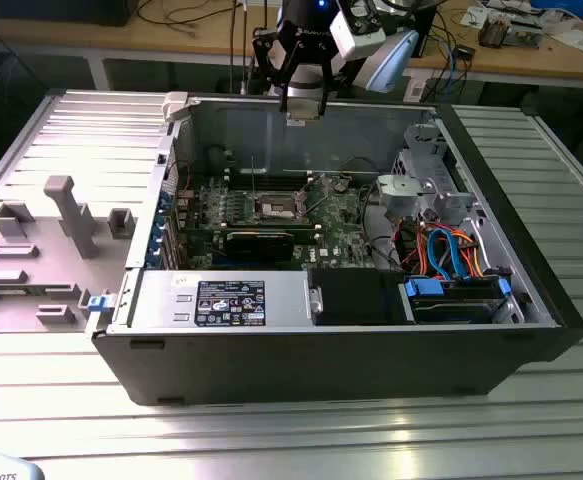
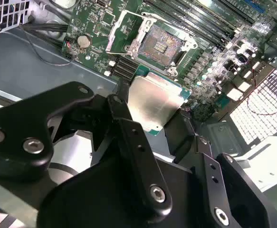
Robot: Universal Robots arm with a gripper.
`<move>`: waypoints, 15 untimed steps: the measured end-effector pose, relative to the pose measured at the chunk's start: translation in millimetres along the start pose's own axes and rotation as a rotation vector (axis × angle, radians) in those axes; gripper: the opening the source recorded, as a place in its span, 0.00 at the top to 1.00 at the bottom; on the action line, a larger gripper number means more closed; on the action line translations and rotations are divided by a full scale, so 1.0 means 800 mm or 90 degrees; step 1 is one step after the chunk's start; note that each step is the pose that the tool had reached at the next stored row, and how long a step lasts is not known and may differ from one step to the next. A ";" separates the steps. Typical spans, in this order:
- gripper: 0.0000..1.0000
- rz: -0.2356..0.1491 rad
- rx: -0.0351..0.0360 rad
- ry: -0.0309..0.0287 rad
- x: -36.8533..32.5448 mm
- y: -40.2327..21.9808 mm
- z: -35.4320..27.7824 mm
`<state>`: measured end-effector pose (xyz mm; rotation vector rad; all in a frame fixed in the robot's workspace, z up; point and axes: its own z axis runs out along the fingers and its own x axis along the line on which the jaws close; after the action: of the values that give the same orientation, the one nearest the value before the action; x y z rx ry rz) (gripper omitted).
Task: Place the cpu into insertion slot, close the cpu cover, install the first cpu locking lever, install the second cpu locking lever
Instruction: 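Place the cpu into insertion slot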
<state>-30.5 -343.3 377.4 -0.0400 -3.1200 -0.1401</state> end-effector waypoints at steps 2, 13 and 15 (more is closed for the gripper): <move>0.46 0.000 0.0000 0.0000 0.0000 -0.0001 0.0000; 0.46 0.003 -0.0001 -0.0002 -0.0001 -0.0022 -0.0002; 0.46 0.003 -0.0001 -0.0003 -0.0001 -0.0022 -0.0002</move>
<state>-30.5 -345.1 377.4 -0.0473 -3.1201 -0.1401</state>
